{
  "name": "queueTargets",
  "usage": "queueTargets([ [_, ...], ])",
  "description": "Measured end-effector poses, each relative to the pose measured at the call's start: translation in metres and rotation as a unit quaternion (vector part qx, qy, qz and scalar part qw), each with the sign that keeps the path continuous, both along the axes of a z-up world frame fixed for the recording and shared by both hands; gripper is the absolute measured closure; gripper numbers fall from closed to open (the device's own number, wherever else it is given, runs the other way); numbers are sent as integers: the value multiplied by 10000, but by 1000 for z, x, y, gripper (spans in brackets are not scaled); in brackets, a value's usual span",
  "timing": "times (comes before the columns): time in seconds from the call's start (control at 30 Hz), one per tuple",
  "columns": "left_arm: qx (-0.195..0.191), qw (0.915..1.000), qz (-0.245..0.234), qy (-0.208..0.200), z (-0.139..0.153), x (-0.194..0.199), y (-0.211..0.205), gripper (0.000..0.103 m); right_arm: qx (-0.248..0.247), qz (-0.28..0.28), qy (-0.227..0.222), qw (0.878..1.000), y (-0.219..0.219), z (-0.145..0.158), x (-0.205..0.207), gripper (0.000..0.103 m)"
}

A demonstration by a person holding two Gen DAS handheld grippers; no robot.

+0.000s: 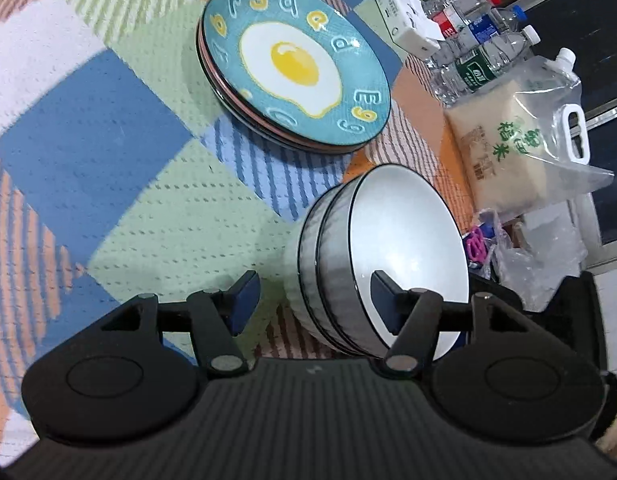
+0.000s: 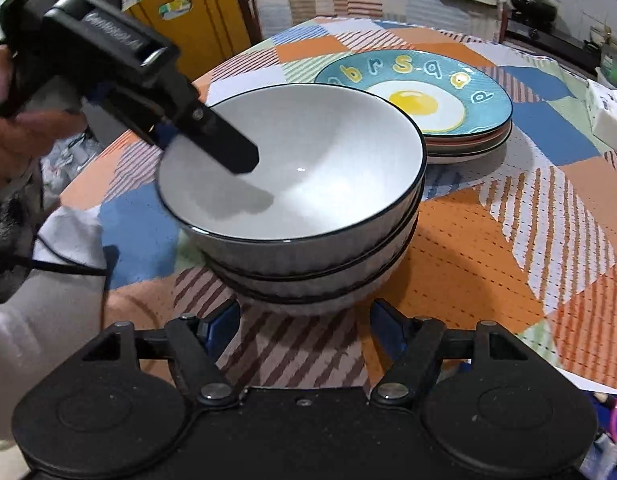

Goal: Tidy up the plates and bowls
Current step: 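Grasp the rim of the three-bowl stack with the left gripper, then lift the bowl stack and lower it onto the egg plate stack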

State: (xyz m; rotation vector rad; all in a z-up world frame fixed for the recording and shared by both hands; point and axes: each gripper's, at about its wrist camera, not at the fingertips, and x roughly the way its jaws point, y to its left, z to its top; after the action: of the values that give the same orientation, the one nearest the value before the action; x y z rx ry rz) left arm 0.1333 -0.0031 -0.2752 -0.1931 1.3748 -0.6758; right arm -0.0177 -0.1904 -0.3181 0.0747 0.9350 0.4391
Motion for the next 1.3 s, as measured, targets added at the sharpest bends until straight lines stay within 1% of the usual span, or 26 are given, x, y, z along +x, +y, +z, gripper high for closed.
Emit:
queueTargets([
  [0.03, 49, 9999, -4, 112, -5, 1, -1, 43, 21, -6, -42, 10000, 1, -3, 1, 27],
  [0.07, 55, 9998, 7, 194, -9, 2, -1, 45, 48, 0, -77, 10000, 1, -6, 2, 25],
  [0.13, 37, 9997, 35, 222, -13, 3, -1, 48, 90, -30, -282, 9996, 1, -9, 2, 20],
  [0.17, -21, 9997, 25, 235, -14, 4, -2, 53, 119, -68, -336, 9993, 1, -10, 2, 14],
  [0.27, -215, 9993, 89, 288, -16, 5, 0, 62, 300, -154, -478, 9983, -1, -14, 3, 11],
  [0.4, -264, 9993, 176, 190, -20, 3, 0, 63, 387, -215, -780, 9960, 3, -20, 1, 7],
  [0.53, -292, 9993, 221, 125, -25, 1, -2, 63, 467, -254, -914, 9944, 8, -23, 4, 2],
  [0.67, -309, 9993, 173, 150, -26, 0, -2, 64, 542, -263, -1057, 9926, 8, -25, 2, 2],
  [0.83, -158, 9999, -40, -56, -18, -12, -7, 63, 517, -190, -1025, 9932, 7, -23, 0, 2],
  [0.9, -144, 9999, -17, -20, -13, -15, -8, 63, 505, -151, -1053, 9930, 6, -20, -3, 2],
  [0.97, -109, 9999, -1, 102, -7, -15, -8, 63, 467, -99, -1138, 9924, 6, -15, -8, 2],
  [1.03, -137, 9998, 50, 136, 1, -18, -7, 63, 455, -100, -1209, 9916, 7, -8, -13, 2],
  [1.2, -152, 9999, -29, 6, 26, -21, -12, 63, 549, -182, -1351, 9891, 1, 10, -18, 2],
  [1.3, -152, 9998, -77, -40, 43, -18, -15, 63, 417, -152, -1503, 9876, 3, 22, -18, 2],
])
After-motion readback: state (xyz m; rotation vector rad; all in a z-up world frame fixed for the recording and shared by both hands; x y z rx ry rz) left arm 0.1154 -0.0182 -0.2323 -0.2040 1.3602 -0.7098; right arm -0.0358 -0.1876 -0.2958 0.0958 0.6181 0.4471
